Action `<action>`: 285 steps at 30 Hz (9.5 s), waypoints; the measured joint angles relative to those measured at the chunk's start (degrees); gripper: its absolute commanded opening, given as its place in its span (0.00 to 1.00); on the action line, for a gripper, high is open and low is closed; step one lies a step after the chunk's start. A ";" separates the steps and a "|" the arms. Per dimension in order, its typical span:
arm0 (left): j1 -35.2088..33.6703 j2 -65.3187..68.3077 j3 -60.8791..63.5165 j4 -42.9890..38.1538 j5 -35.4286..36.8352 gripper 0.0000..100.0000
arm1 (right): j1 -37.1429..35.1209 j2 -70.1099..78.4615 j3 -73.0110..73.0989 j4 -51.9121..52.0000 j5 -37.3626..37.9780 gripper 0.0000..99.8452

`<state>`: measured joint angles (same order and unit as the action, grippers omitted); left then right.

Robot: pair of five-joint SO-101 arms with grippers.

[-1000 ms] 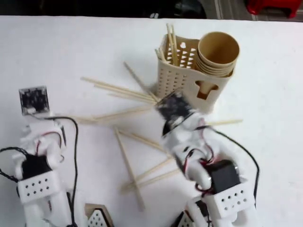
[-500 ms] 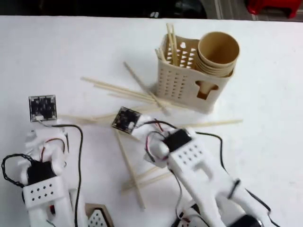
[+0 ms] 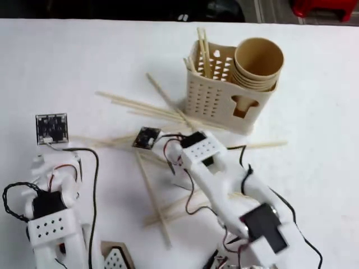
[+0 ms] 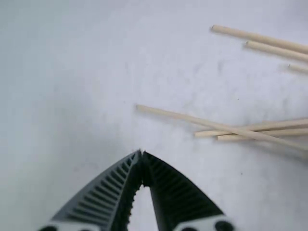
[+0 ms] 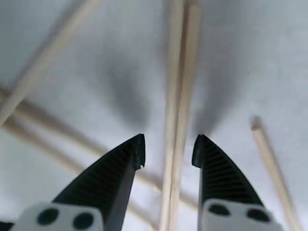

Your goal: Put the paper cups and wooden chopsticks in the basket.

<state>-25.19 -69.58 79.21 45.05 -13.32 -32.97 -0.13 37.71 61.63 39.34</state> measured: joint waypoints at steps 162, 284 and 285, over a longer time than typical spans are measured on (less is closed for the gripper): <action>0.00 0.00 0.18 0.00 0.00 0.02 | 1.49 -2.99 8.88 -1.85 17.05 0.02; 65.41 24.70 -20.31 15.03 -9.76 0.28 | 41.23 -75.43 8.79 3.60 -32.53 0.04; 65.49 28.22 -21.36 13.80 -9.58 0.28 | 41.23 -75.34 8.97 3.52 -32.53 0.04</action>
<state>40.31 -41.36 57.85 58.86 -22.90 8.26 -75.47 46.68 65.14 6.81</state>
